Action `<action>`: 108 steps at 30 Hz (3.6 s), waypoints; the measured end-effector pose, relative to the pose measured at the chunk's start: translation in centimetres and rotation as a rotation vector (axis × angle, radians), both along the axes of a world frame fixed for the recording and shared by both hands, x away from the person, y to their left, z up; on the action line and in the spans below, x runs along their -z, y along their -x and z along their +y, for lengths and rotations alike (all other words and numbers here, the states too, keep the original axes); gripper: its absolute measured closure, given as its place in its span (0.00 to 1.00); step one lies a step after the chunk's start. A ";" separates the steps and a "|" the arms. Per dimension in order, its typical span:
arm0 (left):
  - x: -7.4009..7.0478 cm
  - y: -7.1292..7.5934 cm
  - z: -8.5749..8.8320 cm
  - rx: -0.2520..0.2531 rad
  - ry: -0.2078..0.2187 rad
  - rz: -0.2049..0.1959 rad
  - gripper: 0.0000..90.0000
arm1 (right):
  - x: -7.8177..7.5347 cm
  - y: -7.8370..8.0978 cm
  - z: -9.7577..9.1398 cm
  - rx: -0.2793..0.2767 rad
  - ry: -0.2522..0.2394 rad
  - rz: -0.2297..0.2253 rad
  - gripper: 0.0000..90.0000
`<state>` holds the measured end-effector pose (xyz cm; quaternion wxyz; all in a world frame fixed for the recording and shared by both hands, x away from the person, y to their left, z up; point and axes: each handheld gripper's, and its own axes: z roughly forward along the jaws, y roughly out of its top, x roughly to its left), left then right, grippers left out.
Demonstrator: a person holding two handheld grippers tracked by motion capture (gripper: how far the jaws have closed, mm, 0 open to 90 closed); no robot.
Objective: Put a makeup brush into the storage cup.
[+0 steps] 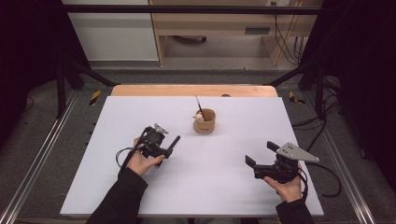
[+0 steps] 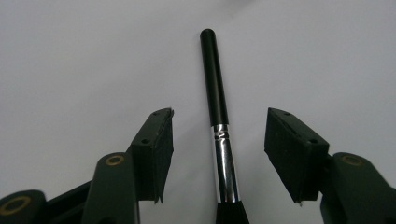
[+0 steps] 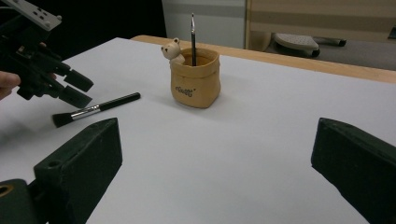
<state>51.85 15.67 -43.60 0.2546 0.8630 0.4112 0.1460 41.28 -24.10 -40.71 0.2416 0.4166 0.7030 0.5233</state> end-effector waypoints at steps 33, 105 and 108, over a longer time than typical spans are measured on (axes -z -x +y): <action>1.5 -1.8 -1.2 0.050 -0.084 0.142 0.84 | 0.1 0.0 0.2 -0.009 0.002 0.009 0.03; -4.2 7.8 -0.5 0.366 0.108 -0.058 0.88 | -2.8 -0.6 5.9 -0.171 0.276 0.023 0.04; -4.2 7.8 -1.0 0.383 0.108 -0.053 0.88 | -3.1 -0.6 6.4 -0.190 0.301 0.026 0.04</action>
